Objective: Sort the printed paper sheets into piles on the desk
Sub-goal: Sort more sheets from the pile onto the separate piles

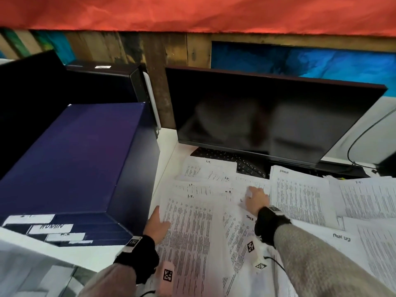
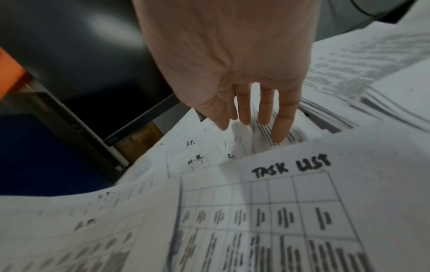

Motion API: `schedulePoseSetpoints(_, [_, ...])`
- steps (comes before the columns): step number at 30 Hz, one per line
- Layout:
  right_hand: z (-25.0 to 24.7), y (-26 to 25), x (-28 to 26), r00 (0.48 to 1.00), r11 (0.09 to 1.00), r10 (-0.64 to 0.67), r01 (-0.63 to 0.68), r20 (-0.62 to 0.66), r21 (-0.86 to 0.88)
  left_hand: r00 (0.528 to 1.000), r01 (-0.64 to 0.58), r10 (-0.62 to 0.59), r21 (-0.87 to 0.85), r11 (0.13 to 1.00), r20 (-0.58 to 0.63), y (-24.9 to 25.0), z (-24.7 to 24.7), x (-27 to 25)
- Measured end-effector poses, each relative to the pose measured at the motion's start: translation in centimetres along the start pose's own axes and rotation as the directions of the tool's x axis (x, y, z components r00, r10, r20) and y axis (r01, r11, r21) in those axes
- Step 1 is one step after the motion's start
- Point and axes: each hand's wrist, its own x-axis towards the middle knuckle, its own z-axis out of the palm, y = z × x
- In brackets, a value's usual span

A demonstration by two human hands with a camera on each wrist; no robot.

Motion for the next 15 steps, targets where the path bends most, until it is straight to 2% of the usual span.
schedulePoseSetpoints(2, [-0.1, -0.1, 0.7, 0.999, 0.997, 0.04, -0.037, 0.03, -0.072, 1.0, -0.002, 0.002, 0.008, 1.0, 0.011, 0.0, 0.0, -0.1])
schedulePoseSetpoints(5, [0.3, 0.2, 1.6, 0.995, 0.991, 0.103, -0.103, -0.005, -0.088, 0.999, 0.015, -0.015, 0.011, 1.0, 0.035, -0.3, -0.1, -0.1])
schedulePoseSetpoints(7, [0.4, 0.3, 1.9, 0.997, 0.994, 0.072, -0.074, -0.026, -0.083, 0.999, 0.021, -0.021, 0.005, 1.0, 0.032, -0.5, -0.3, 0.0])
schedulePoseSetpoints(11, [0.6, 0.0, 0.1, 0.978, 0.983, -0.179, 0.183, -0.112, 0.033, 1.0, 0.028, -0.028, -0.001, 1.0, 0.013, -0.5, -0.3, 0.1])
schedulePoseSetpoints(13, [0.5, -0.3, -1.3, 0.941, 0.944, -0.324, 0.328, -0.098, 0.036, 1.0, 0.029, -0.029, -0.004, 1.0, 0.001, -0.2, -0.2, 0.1])
schedulePoseSetpoints(15, [0.0, -0.5, -2.4, 0.895, 0.903, -0.416, 0.427, -0.163, 0.039, 0.999, 0.026, -0.026, -0.022, 0.999, -0.033, 0.1, 0.0, 0.2])
